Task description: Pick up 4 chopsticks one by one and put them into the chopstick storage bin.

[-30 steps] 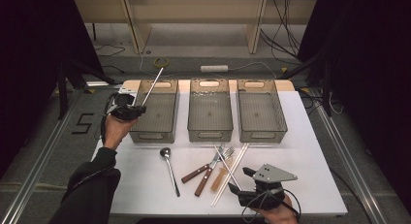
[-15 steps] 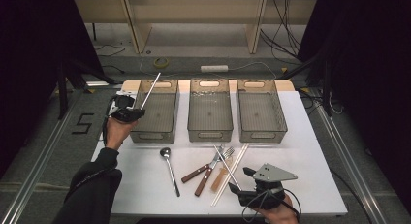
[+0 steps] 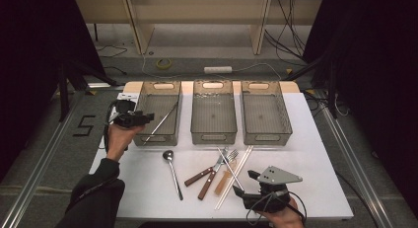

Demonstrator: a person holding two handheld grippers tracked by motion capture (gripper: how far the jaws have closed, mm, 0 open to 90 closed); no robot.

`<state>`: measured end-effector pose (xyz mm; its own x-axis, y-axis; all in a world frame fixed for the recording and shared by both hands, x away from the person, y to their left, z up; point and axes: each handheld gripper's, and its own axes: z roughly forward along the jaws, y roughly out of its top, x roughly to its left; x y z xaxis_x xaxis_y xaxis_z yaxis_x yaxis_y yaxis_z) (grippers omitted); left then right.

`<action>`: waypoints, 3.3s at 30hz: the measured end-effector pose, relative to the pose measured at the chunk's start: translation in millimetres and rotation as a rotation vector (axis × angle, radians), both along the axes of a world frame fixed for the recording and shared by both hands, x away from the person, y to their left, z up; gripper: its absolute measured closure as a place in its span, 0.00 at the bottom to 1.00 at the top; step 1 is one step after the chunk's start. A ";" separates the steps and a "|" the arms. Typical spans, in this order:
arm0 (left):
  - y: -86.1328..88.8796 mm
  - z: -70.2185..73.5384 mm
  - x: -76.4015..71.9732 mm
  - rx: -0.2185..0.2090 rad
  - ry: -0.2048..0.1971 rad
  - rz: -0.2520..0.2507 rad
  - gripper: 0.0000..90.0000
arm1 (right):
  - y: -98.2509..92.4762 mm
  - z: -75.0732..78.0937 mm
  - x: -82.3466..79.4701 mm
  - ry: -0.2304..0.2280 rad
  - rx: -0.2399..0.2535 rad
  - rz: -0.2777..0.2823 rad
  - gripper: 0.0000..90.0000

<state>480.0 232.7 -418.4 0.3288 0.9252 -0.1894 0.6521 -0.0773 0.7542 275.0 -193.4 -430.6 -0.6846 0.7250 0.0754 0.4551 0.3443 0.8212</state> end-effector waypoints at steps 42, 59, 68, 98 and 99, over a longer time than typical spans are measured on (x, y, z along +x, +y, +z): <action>-38.5 -8.5 -114.3 -0.095 -0.180 -0.300 0.23 | 1.1 -25.6 20.9 0.245 -0.180 -0.059 0.64; -51.5 -11.2 -138.6 -0.065 -0.201 -0.360 0.22 | 14.5 -31.1 32.4 0.299 -0.266 -0.015 0.78; -56.1 -10.1 -151.0 -0.054 -0.208 -0.393 0.21 | 20.2 -35.3 38.0 0.306 -0.296 -0.023 0.83; -62.6 -10.4 -157.4 -0.034 -0.214 -0.435 0.22 | 17.4 -30.1 42.7 0.288 -0.288 -0.039 0.95; -62.7 -10.3 -157.4 -0.033 -0.214 -0.436 0.22 | 16.7 -29.5 42.6 0.285 -0.289 -0.035 0.95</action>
<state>322.6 170.1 -428.7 0.7190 0.6874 -0.1024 0.3943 -0.2821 0.8746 317.7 -176.8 -460.1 -0.6405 0.7664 0.0487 0.6659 0.5227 0.5323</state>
